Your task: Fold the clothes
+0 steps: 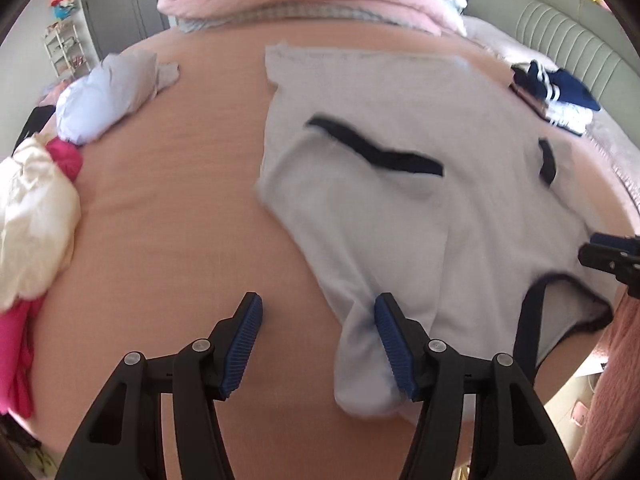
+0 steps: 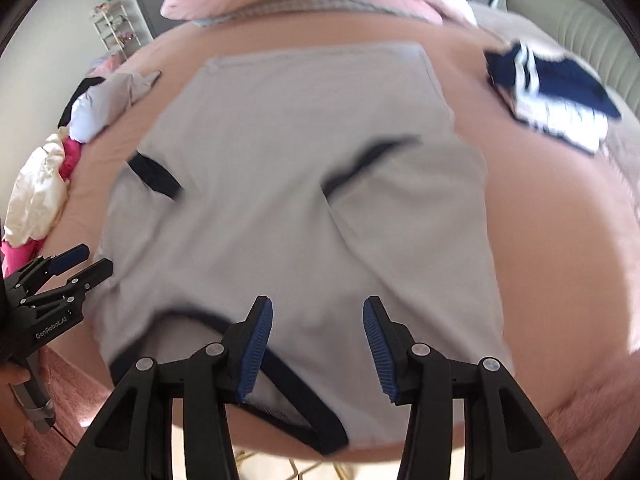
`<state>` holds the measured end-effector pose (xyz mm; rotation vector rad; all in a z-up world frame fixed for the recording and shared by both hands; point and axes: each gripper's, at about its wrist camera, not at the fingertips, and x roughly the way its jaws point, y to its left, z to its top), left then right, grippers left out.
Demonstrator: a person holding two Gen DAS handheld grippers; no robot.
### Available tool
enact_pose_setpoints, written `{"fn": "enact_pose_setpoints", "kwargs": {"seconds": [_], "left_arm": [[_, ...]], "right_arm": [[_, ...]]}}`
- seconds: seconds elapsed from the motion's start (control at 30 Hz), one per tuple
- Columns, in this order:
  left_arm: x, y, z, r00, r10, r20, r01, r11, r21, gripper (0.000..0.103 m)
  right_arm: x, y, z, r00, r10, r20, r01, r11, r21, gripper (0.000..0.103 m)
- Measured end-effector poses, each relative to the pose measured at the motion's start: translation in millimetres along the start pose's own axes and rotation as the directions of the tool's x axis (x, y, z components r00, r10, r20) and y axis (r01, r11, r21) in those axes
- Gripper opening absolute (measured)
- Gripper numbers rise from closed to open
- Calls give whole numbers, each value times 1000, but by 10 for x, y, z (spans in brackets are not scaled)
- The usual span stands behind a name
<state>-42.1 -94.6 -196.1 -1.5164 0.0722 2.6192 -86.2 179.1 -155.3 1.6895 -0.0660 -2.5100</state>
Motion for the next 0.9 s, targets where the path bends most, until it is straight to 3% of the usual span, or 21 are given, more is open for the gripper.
{"fn": "enact_pose_setpoints", "kwargs": {"seconds": [0.07, 0.27, 0.3, 0.37, 0.43, 0.47, 0.63, 0.8, 0.9], "left_arm": [[-75, -3, -79, 1000, 3, 2, -3, 1000, -29, 57], [-279, 85, -252, 1000, 0, 15, 2, 981, -194, 56], [-338, 128, -279, 999, 12, 32, -3, 968, -252, 56], [-437, 257, -345, 998, 23, 66, 5, 914, -405, 56], [-480, 313, -421, 997, -24, 80, 61, 862, -503, 56], [-466, 295, -449, 996, -48, 74, 80, 850, -521, 56], [-368, -27, -536, 989, -149, 23, 142, 868, -476, 56], [-423, -173, -526, 988, -143, 56, 153, 873, -463, 56], [-384, -234, -405, 992, -102, 71, 123, 895, -430, 56]], "right_arm": [[85, -63, -165, 998, -4, -58, 4, 1000, 9, 47], [-172, -248, -367, 999, 38, 13, -39, 995, 92, 48], [-217, -281, -397, 999, 44, 27, -47, 993, 106, 48], [-308, -346, -458, 997, 56, 54, -63, 989, 134, 48], [-387, -435, -508, 995, 60, 84, -74, 983, 171, 48], [-406, -517, -515, 994, 50, 101, -70, 976, 204, 48], [-509, -888, -588, 988, 14, 155, -66, 940, 334, 48], [-487, -885, -680, 989, 58, 139, -98, 946, 308, 48], [-401, -748, -656, 988, 54, 143, -89, 963, 253, 48]]}}
